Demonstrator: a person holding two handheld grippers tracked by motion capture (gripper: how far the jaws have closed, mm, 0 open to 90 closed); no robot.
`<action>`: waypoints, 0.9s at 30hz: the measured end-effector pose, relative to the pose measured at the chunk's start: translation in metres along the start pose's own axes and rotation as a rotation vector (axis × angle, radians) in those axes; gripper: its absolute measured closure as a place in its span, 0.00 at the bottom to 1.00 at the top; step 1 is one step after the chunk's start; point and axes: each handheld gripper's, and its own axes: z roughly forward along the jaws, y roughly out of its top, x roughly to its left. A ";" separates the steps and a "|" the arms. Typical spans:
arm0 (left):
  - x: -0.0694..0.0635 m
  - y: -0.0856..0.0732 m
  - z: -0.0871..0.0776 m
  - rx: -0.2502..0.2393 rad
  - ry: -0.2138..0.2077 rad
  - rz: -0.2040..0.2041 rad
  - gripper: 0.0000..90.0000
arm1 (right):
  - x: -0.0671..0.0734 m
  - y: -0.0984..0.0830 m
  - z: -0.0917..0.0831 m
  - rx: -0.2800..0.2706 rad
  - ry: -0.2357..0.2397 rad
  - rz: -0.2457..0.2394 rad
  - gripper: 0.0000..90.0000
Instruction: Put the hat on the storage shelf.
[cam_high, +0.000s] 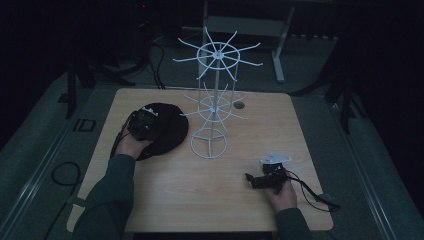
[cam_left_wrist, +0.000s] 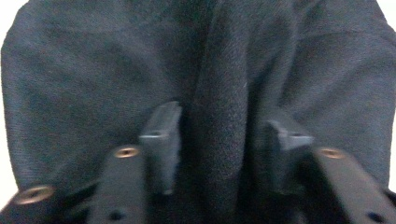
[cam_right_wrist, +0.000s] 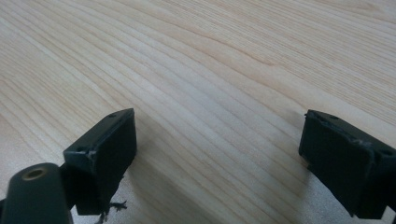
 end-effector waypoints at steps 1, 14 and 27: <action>0.000 0.000 -0.001 0.002 -0.002 0.010 0.71 | 0.000 0.000 0.000 0.000 0.000 0.000 0.12; 0.013 -0.004 -0.020 -0.100 -0.048 -0.024 0.93 | 0.000 0.000 0.000 -0.001 0.000 -0.002 0.12; 0.031 -0.009 -0.043 -0.211 -0.113 -0.139 0.94 | 0.000 0.000 0.000 0.000 0.000 -0.002 0.12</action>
